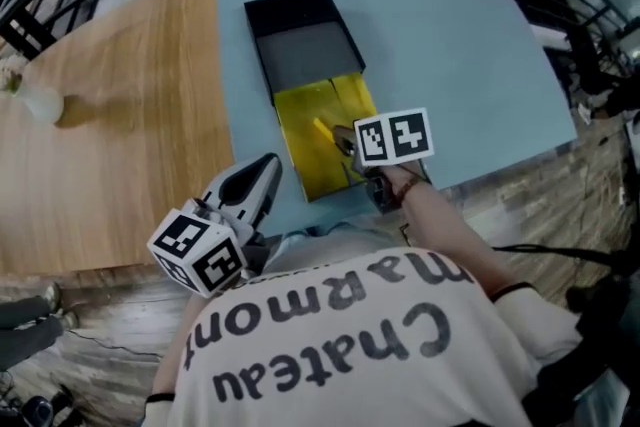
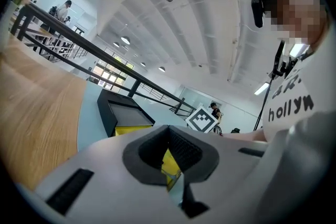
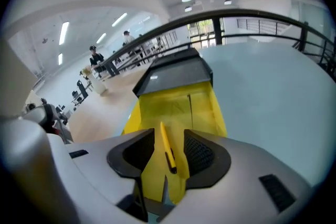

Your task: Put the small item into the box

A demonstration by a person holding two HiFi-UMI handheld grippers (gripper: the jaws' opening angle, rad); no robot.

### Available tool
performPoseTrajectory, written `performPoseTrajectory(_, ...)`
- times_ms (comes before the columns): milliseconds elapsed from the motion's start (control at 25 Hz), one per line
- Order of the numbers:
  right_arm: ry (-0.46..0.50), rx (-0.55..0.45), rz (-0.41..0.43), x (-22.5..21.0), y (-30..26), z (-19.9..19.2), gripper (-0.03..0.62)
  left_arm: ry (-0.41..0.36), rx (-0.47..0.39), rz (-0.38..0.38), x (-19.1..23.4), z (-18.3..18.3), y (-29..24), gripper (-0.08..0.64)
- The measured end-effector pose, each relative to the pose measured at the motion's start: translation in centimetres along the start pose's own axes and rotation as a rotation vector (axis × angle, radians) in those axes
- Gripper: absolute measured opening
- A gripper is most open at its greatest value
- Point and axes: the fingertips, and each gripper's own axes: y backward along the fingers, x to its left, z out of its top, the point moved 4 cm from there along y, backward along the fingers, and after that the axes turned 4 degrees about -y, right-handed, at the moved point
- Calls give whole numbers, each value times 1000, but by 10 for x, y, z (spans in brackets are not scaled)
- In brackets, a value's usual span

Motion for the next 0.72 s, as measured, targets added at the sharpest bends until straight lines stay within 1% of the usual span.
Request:
performPoseTrajectory(80, 19, -142, -2, 3, 16, 9, 186, -13, 15, -21, -5, -1, -1, 3)
performPoseTrajectory(120, 21, -198, -1, 4, 24, 12, 178, -17, 21, -31, -8, -2, -2, 3)
performPoseTrajectory(200, -2, -273, 1, 2, 39, 12, 109, -23, 25, -51, -15, -2, -5, 3)
performPoseTrajectory(240, -22, -300, 4, -1, 47, 10, 92, -28, 25, -59, -19, -1, -7, 2)
performPoseTrajectory(360, -87, -361, 26, -8, 70, 5, 73, -56, 22, -68, -31, -1, -9, 3)
performPoseTrajectory(480, -100, -420, 60, -12, 93, 0, 55, -72, -6, -68, -40, -2, -11, 3)
performPoseTrajectory(600, -122, -477, 77, -22, 120, -5, 55, -76, -9, -61, -56, -4, -12, 3)
performPoseTrajectory(720, -163, -499, 79, -40, 148, -20, 51, -78, -5, -58, -80, -14, -13, 3)
